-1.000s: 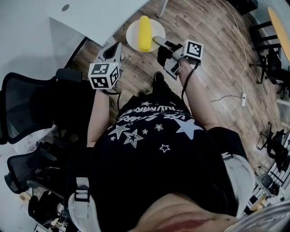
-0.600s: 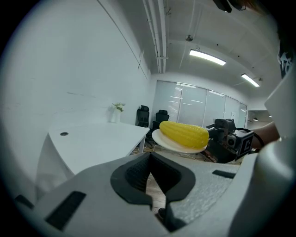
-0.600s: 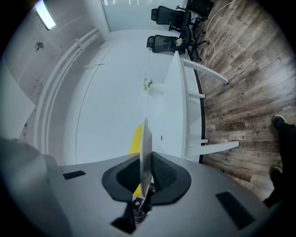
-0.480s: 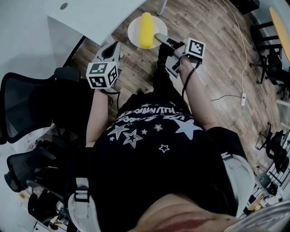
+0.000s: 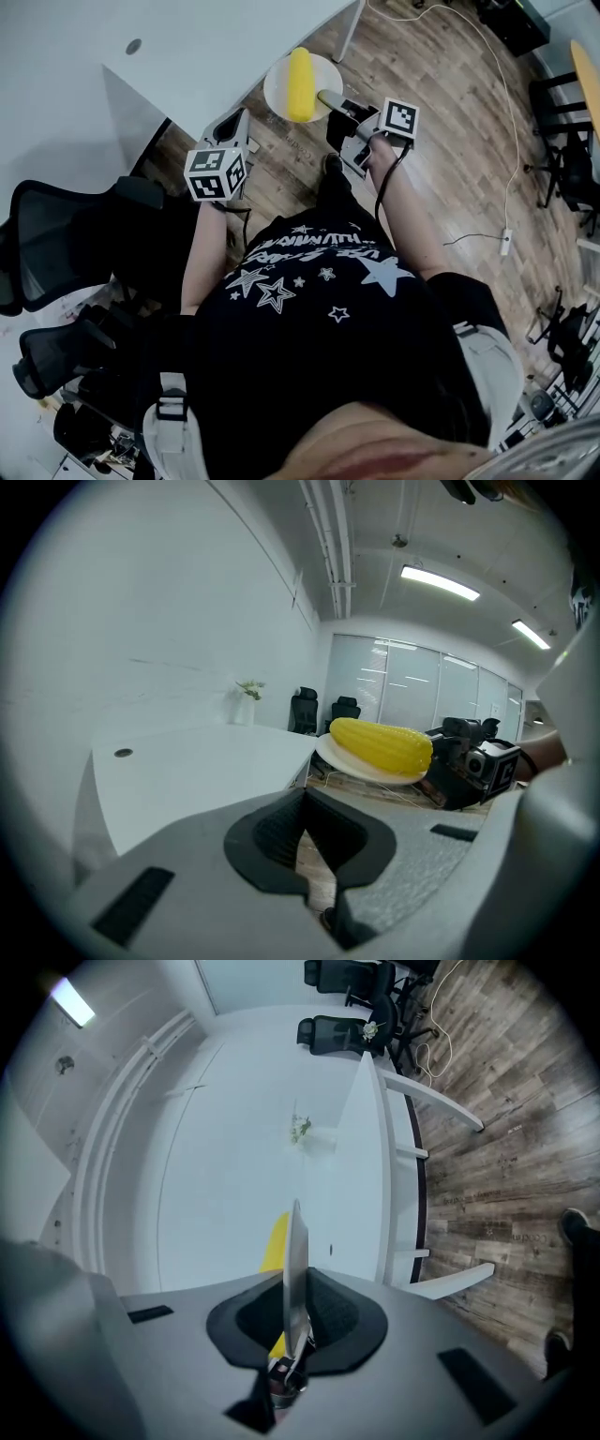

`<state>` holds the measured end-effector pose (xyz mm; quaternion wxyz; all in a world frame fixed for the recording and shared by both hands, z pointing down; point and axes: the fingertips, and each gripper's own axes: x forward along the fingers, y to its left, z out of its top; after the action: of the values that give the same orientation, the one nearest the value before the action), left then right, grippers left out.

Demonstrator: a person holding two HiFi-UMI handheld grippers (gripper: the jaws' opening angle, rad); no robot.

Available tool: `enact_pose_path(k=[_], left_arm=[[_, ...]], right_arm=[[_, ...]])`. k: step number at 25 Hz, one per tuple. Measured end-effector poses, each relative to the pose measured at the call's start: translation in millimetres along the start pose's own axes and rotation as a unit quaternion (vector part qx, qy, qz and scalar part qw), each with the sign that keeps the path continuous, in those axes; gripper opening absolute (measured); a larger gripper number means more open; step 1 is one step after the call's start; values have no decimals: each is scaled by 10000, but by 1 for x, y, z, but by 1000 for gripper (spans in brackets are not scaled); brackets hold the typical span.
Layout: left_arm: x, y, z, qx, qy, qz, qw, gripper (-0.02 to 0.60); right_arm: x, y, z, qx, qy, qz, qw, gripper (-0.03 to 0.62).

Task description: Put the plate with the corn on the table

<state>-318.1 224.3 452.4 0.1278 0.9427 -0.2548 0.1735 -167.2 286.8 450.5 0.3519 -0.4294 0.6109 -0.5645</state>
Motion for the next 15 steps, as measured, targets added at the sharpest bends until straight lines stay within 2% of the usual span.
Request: enact_pose_path(k=[5,10,15], left_arm=[[80,5,36,-92,42,218,9997,5],[111,8,53,-138,-12,364,9992,5],[168,12,82,-225,-3,548,9982,5]], right_arm=[[21,-5,93,-94,201,16,9998,31],[30,-9,134,-144,295,6,9995,31],[46,-16,199,-116,481,24,9988,31]])
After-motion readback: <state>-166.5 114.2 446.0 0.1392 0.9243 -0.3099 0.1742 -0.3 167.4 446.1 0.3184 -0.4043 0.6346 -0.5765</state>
